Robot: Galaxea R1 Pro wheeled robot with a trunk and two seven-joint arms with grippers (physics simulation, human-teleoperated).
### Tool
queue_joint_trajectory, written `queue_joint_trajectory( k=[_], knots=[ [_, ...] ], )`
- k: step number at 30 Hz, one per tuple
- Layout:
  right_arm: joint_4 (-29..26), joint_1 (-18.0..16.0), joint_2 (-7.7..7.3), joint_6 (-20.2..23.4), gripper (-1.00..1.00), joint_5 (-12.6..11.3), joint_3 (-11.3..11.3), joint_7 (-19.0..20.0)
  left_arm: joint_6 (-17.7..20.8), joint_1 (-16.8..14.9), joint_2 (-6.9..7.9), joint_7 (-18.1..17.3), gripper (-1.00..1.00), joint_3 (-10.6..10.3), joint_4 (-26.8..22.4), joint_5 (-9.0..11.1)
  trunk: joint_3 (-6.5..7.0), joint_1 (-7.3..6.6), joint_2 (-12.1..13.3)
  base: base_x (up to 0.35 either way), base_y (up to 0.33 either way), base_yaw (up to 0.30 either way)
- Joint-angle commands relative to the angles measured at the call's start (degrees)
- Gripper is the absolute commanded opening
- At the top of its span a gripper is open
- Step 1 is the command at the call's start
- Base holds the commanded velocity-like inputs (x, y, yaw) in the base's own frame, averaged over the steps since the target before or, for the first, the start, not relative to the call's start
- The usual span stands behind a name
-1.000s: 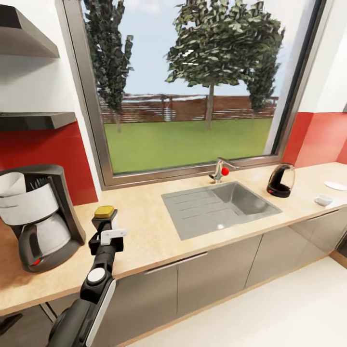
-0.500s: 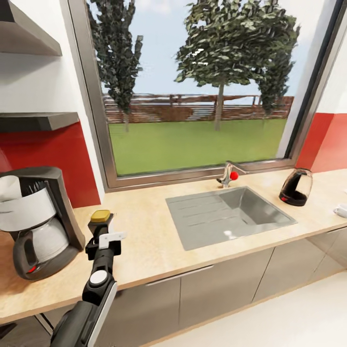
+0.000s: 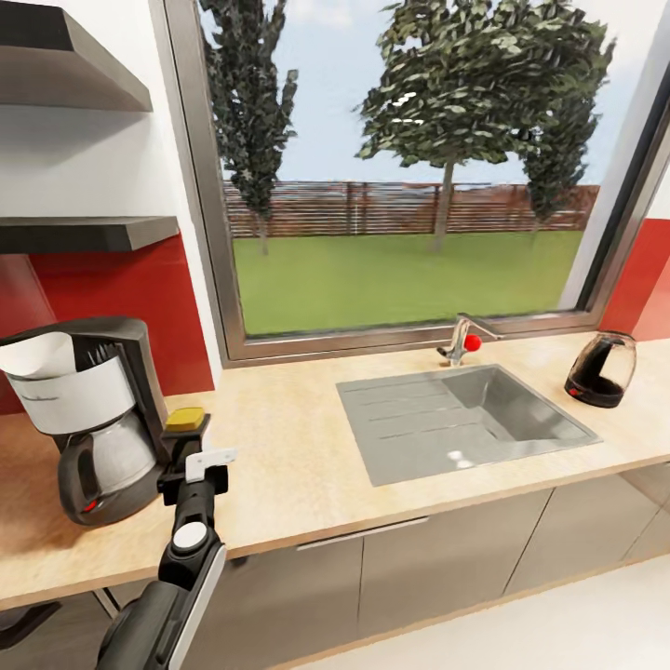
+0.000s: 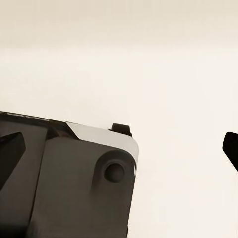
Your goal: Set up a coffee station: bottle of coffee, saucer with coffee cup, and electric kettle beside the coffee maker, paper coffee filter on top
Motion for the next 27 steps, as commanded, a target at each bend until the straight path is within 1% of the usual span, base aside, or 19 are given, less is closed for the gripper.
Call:
queue_joint_trajectory(
  k=[1, 6, 12, 16, 17, 19, 21, 24, 27],
  knots=[
    [0.07, -0.04, -0.02, -0.23, 1.0, 0.6, -0.48, -0.19, 0.45, -0.02, 0.01, 0.09, -1.0, -0.14, -0.07, -0.2, -0.13, 0.04, -0.13, 0.006, 0.0, 0.0],
    [0.07, -0.06, -0.04, -0.27, 1.0, 0.6, -0.48, -0.15, 0.48, -0.02, 0.01, -0.35, -1.0, -0.2, -0.02, -0.13, -0.13, 0.04, -0.13, 0.155, -0.083, 0.0],
    [0.07, -0.07, -0.05, -0.27, 1.0, 0.6, -0.48, -0.15, 0.43, 0.02, 0.01, -0.38, -1.0, -0.21, 0.02, -0.13, -0.13, 0.04, -0.13, 0.282, -0.15, 0.0],
    [0.07, -0.06, -0.03, -0.27, 1.0, 0.6, -0.48, -0.15, 0.4, 0.03, 0.07, -0.31, -1.0, -0.1, 0.09, -0.13, -0.13, 0.04, -0.13, 0.296, -0.03, 0.0],
    [0.07, -0.04, -0.04, -0.27, 1.0, 0.6, -0.48, -0.15, 0.4, 0.03, 0.08, -0.22, -1.0, 0.0, 0.44, -0.18, -0.13, 0.04, -0.13, 0.294, -0.007, 0.0],
    [0.07, -0.07, -0.05, -0.27, 1.0, 0.6, -0.48, -0.15, 0.2, -0.09, 0.09, 0.01, -1.0, 0.24, 2.65, -0.38, -0.13, 0.04, -0.13, 0.255, -0.003, 0.008],
    [0.07, -0.08, -0.04, -0.27, 1.0, 0.6, -0.48, -0.15, -1.08, -0.18, 0.1, 0.09, -1.0, 0.34, 4.69, -0.44, -0.13, 0.04, -0.13, 0.191, -0.001, 0.085],
    [0.07, -0.06, -0.05, -0.27, 1.0, 0.6, -0.48, -0.15, -4.9, -0.41, 0.09, 0.13, -1.0, 0.37, 7.66, -0.42, -0.13, 0.04, -0.13, 0.121, 0.0, 0.213],
    [0.07, -0.06, -0.05, -0.27, 1.0, 0.6, -0.48, -0.15, -5.91, -0.62, 0.1, 0.18, -1.0, 0.37, 9.16, -0.43, -0.13, 0.04, -0.13, 0.022, 0.0, 0.102]
  ],
)
